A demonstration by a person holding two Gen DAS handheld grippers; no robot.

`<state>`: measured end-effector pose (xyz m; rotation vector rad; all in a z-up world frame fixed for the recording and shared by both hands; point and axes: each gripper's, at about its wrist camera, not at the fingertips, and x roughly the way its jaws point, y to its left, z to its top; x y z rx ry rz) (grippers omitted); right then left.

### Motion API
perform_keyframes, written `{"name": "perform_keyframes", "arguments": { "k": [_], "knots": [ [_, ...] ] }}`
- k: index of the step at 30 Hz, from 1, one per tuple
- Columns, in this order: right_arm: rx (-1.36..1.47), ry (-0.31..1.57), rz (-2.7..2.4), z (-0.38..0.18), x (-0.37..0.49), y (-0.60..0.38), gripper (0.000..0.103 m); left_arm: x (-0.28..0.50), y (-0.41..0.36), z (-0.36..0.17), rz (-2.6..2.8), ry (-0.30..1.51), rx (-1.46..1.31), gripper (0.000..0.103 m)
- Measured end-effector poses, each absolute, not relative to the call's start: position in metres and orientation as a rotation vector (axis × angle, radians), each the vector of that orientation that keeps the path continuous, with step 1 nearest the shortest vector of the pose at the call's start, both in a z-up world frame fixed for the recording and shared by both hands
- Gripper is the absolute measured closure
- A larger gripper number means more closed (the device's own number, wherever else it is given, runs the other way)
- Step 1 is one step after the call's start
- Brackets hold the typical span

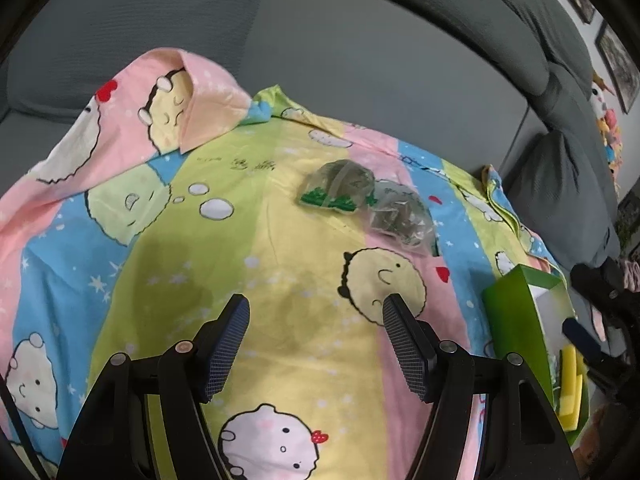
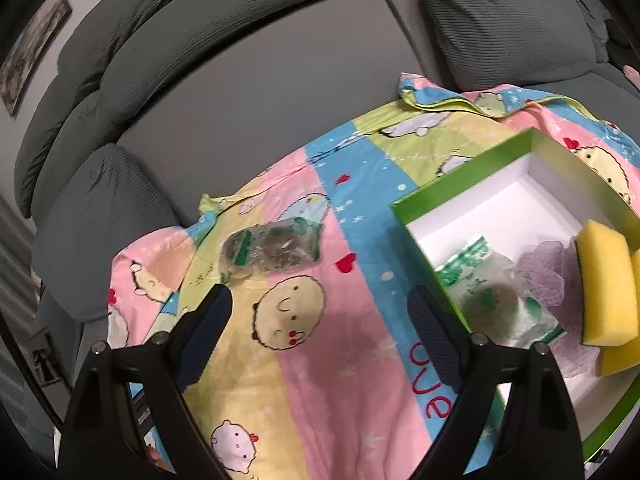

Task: Organize objects
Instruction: 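Lower the right gripper onto the remaining clear plastic bag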

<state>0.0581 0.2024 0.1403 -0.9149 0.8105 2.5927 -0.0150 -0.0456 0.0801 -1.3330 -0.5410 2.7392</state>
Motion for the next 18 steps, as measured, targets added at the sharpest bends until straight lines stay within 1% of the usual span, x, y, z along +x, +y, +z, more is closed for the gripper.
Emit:
{"name": "perform_keyframes", "arguments": {
  "k": [6, 13, 18],
  "knots": [
    [-0.971, 0.735, 2.686, 0.16, 0.024, 0.185, 0.014, -0.018, -0.055, 0.079, 2.754, -0.579, -1.353, 0.034],
    [-1.21, 0.798, 2.659, 0.148, -0.065, 0.189, 0.014, -0.023, -0.068, 0.07, 2.73, -0.643, -1.425, 0.034],
    [-1.342, 0.644, 2.564, 0.123, -0.13, 0.186, 0.014, -0.026, -0.077, 0.068, 2.728, -0.684, -1.433, 0.034]
  ]
}}
